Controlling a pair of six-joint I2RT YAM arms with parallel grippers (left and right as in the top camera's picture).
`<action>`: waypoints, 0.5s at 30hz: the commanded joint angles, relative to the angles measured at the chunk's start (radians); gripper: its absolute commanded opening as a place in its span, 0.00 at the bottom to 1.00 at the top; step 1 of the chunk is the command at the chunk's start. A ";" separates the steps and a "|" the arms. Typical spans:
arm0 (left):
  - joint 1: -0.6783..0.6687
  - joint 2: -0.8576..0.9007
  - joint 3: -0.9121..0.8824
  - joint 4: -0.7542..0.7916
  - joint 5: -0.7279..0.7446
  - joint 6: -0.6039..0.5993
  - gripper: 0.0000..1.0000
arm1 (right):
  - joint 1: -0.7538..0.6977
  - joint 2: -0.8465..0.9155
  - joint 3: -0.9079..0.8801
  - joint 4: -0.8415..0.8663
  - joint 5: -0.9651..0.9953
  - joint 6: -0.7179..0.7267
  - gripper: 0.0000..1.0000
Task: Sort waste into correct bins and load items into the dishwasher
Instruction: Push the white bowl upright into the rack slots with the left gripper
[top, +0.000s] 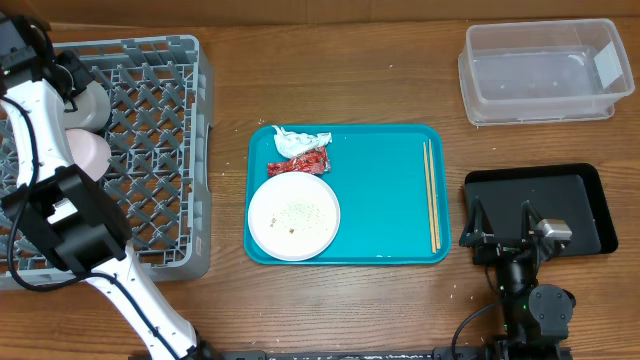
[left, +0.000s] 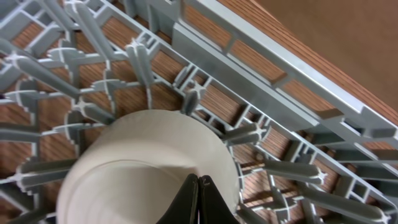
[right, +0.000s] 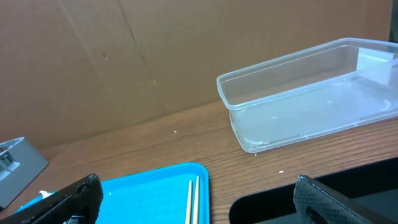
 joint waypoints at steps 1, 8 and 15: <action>0.004 0.015 -0.012 0.003 -0.066 0.005 0.04 | -0.003 -0.008 -0.010 0.005 0.010 -0.004 1.00; 0.004 0.018 -0.038 0.015 -0.067 0.005 0.04 | -0.003 -0.008 -0.010 0.005 0.010 -0.004 1.00; 0.004 0.032 -0.038 0.022 -0.067 0.005 0.04 | -0.003 -0.008 -0.010 0.005 0.010 -0.004 1.00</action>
